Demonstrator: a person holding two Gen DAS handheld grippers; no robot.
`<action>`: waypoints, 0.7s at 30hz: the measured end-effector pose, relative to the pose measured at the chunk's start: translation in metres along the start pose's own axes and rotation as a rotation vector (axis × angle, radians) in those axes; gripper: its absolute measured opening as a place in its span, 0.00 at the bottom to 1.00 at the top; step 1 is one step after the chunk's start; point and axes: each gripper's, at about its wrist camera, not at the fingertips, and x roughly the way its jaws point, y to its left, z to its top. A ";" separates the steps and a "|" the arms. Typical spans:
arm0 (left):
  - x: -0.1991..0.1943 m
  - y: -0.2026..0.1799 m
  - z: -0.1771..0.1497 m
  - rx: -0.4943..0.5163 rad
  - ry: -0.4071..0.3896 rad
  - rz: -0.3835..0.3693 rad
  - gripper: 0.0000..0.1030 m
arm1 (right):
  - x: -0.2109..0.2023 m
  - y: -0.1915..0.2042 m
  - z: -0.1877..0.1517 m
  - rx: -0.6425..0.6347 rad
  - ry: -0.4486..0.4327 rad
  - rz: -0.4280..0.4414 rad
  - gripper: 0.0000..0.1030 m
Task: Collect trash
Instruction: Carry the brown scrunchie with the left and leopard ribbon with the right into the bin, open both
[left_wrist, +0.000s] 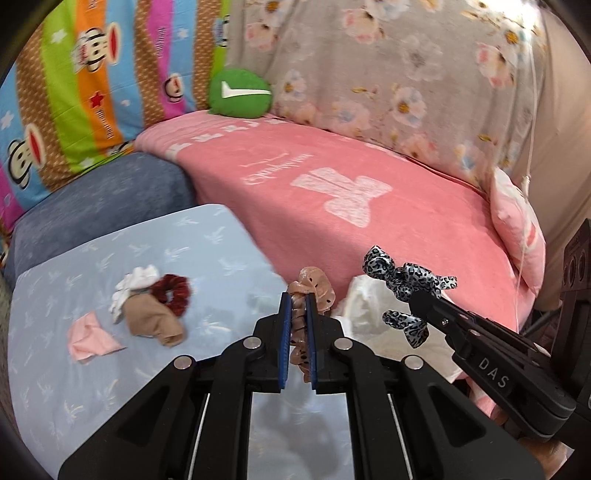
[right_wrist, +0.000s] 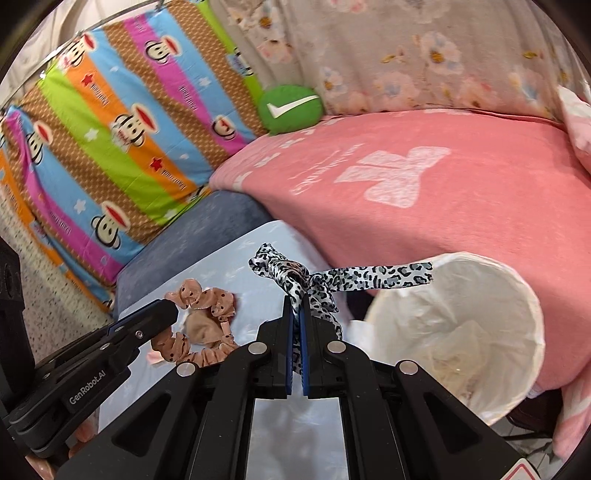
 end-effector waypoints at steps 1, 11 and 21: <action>0.003 -0.008 0.001 0.012 0.005 -0.009 0.08 | -0.003 -0.008 0.000 0.010 -0.004 -0.008 0.03; 0.026 -0.066 0.005 0.089 0.049 -0.072 0.08 | -0.018 -0.063 0.000 0.088 -0.022 -0.060 0.03; 0.043 -0.095 0.005 0.126 0.088 -0.098 0.08 | -0.021 -0.092 -0.002 0.126 -0.021 -0.089 0.03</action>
